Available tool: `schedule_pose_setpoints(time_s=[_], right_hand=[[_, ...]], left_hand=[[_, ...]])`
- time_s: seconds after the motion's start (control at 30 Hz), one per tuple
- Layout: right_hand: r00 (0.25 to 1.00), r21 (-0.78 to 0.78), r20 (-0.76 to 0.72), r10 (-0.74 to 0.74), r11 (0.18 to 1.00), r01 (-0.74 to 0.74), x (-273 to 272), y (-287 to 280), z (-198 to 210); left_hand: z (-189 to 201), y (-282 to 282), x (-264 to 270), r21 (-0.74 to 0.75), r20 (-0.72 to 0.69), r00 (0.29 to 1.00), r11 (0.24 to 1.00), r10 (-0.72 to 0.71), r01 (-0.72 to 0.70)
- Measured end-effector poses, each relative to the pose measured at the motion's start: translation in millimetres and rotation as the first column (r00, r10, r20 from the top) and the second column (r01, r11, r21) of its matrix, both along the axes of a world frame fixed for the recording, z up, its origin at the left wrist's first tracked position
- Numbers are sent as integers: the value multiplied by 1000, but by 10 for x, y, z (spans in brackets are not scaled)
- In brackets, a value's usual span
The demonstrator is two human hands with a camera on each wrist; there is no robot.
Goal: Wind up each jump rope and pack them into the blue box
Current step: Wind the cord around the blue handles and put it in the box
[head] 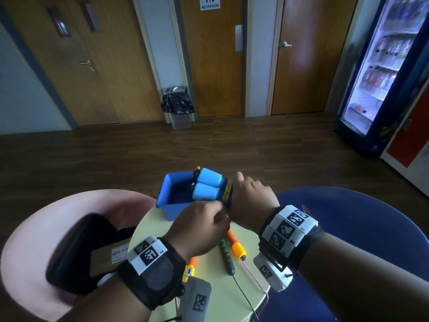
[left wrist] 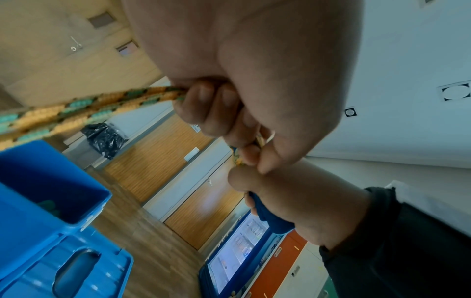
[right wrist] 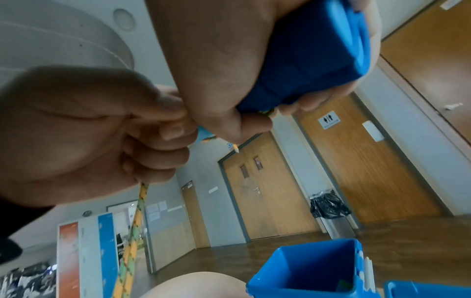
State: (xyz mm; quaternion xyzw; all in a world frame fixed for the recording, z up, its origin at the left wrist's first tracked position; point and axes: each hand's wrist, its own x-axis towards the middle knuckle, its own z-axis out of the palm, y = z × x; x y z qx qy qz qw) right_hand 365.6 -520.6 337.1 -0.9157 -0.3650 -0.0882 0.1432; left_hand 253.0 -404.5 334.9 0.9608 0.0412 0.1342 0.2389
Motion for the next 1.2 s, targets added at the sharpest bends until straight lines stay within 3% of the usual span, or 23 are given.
schedule_pose_setpoints(time_s=[0.07,0.17,0.33,0.5,0.7,0.9,1.2], right_hand=[[996,-92,86,25,996,-17,-3,6,2],[991,-270,79,109,959,-84,-4,3,-48],[957,-431,-52,286,858,-280,-101,-61,-28],[903,-382,-256,346,821,-424,-69,-273,253],[889,-511,-19,457,760,-402,-67,-297,363],[953,-483,2,305,834,-266,-85,-324,389],[835,-573,15,550,689,-444,-52,-456,560]], left_hand=[[27,16,-23,143,-15,1000,990,-9,11],[109,18,-28,379,-24,1000,925,-15,24],[190,194,-19,437,-28,995,894,-95,98],[178,351,-27,281,-92,988,949,-123,145],[199,338,67,166,-268,947,960,-176,226],[212,350,137,133,-268,946,966,-179,221],[271,347,118,-143,-334,880,941,-337,306]])
